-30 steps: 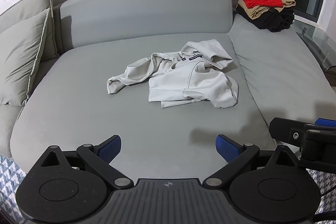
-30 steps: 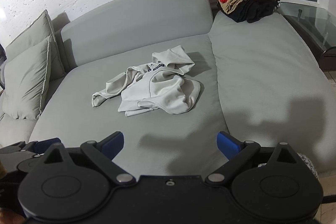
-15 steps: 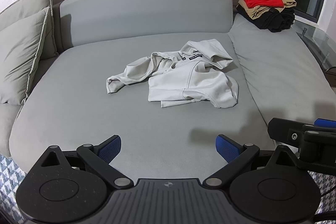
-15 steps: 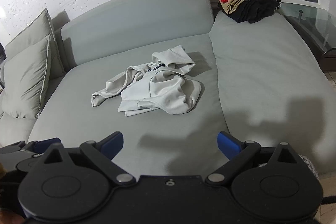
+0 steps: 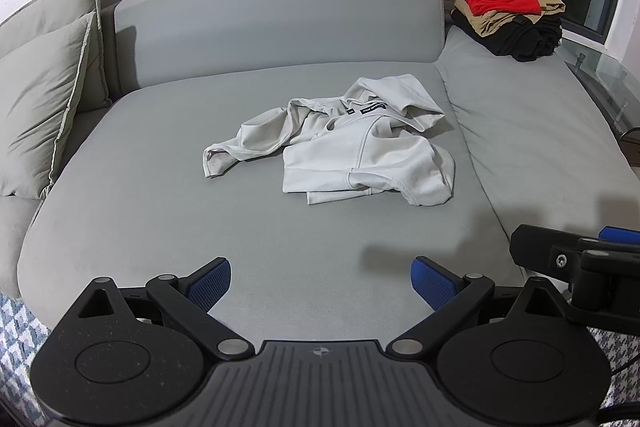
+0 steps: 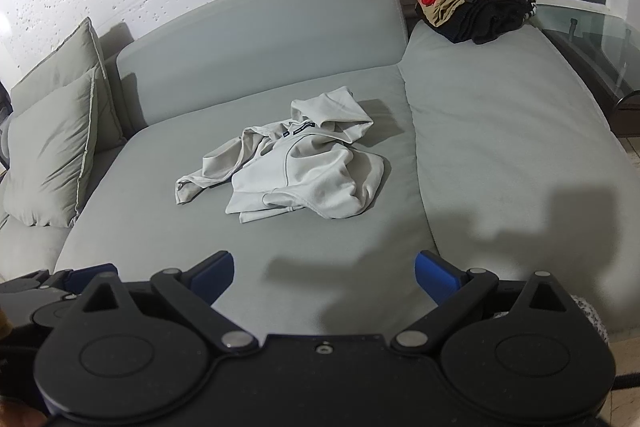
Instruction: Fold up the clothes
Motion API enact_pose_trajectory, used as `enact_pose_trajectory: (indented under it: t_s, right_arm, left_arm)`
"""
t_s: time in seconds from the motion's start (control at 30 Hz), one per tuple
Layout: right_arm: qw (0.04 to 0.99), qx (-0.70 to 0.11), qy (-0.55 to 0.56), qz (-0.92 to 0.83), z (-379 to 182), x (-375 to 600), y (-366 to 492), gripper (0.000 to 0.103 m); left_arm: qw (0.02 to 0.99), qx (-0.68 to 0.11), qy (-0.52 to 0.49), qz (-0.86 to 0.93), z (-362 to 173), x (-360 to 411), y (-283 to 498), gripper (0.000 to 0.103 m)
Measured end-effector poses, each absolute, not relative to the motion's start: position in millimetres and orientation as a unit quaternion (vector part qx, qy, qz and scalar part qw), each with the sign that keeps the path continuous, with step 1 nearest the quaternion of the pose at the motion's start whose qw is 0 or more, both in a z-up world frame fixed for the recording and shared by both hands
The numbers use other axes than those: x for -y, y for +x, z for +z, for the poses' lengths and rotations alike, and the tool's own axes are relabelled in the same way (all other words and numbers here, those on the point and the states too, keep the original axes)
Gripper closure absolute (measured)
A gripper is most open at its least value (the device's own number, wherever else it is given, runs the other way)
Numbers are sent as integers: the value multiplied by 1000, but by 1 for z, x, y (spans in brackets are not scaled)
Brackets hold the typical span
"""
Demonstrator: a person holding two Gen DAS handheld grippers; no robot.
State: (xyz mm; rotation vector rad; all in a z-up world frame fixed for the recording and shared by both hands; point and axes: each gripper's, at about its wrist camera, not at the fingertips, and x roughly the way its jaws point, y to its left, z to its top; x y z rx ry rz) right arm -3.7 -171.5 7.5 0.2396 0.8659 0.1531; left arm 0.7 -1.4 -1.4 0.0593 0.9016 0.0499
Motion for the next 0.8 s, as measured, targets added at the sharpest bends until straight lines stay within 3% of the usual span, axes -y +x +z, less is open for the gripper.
enact_pose_trajectory:
  t_s: [0.8]
  right_arm:
    - [904, -397, 143, 66, 14, 183, 5, 4]
  left_arm:
    - [906, -420, 30, 35, 5, -30, 9, 4]
